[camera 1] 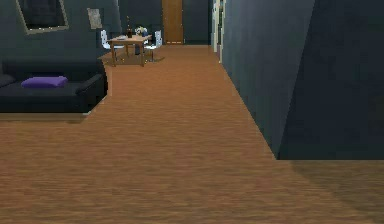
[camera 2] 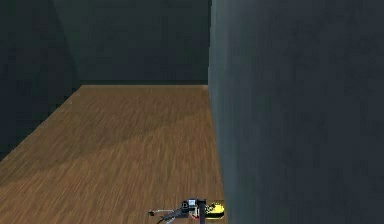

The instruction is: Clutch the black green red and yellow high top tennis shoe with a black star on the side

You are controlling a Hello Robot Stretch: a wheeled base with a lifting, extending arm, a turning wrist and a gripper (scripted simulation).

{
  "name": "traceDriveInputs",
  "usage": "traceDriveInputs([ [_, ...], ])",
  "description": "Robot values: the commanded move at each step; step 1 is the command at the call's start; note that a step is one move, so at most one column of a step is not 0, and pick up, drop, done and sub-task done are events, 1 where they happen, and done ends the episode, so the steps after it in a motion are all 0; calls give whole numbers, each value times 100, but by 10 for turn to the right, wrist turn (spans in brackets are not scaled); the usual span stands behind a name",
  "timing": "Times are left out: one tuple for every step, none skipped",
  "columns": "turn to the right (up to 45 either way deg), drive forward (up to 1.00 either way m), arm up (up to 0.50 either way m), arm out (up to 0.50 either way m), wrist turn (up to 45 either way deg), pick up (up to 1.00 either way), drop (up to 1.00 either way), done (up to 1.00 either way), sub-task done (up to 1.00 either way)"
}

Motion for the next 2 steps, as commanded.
traceDriveInputs([
  [0, 0, 0, 0, 450, 0, 0, 0, 0],
  [0, 0, 0, 0, 450, 0, 0, 0, 0],
])
